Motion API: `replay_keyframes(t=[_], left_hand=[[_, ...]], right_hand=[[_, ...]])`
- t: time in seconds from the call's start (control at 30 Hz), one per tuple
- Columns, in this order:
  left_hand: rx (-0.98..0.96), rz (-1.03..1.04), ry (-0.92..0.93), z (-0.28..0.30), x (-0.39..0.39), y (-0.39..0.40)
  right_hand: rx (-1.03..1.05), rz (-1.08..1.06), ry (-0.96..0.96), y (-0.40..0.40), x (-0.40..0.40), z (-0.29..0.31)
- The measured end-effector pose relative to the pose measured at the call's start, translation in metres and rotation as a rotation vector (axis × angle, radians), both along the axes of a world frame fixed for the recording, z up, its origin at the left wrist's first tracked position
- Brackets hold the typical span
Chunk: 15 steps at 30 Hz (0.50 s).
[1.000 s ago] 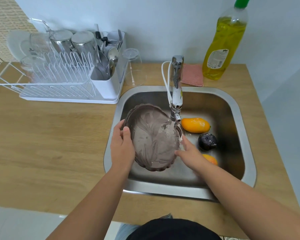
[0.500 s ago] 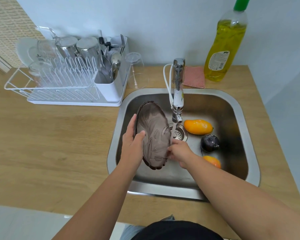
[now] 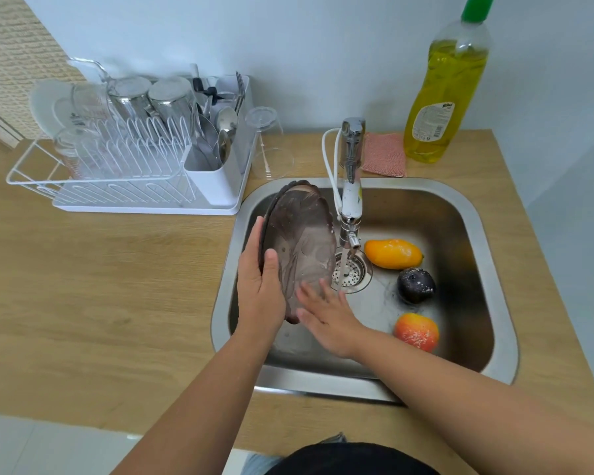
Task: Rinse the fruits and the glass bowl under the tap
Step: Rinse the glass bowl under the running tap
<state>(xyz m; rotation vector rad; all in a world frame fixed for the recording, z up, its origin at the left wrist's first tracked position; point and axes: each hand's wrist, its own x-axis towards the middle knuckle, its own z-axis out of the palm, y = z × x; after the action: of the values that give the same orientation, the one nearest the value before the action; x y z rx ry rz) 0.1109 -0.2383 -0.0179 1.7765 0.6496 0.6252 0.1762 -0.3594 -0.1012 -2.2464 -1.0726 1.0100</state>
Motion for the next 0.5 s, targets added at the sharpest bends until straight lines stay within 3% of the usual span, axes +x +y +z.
replay_keyframes(t=[0.1,0.2,0.27,0.33,0.43,0.5], left_hand=[[-0.007,0.018,0.010,-0.003,-0.003,0.002],[-0.063,0.015,0.010,-0.007,-0.006,0.002],[-0.080,0.006,0.009,-0.007,-0.008,0.001],[-0.103,0.012,-0.006,-0.005,-0.009,0.000],[-0.153,0.051,-0.021,-0.002,-0.011,0.001],[-0.152,0.074,-0.030,-0.001,-0.013,0.003]], right_hand=[[0.046,0.089,0.116,-0.012,0.000,0.005],[-0.062,0.113,-0.129,-0.023,0.030,-0.003],[-0.184,0.043,-0.328,-0.029,0.056,-0.008],[-0.234,-0.093,-0.393,-0.031,0.071,-0.007],[-0.073,-0.272,-0.199,-0.027,0.066,-0.005],[0.135,-0.446,0.153,-0.021,0.051,-0.004]])
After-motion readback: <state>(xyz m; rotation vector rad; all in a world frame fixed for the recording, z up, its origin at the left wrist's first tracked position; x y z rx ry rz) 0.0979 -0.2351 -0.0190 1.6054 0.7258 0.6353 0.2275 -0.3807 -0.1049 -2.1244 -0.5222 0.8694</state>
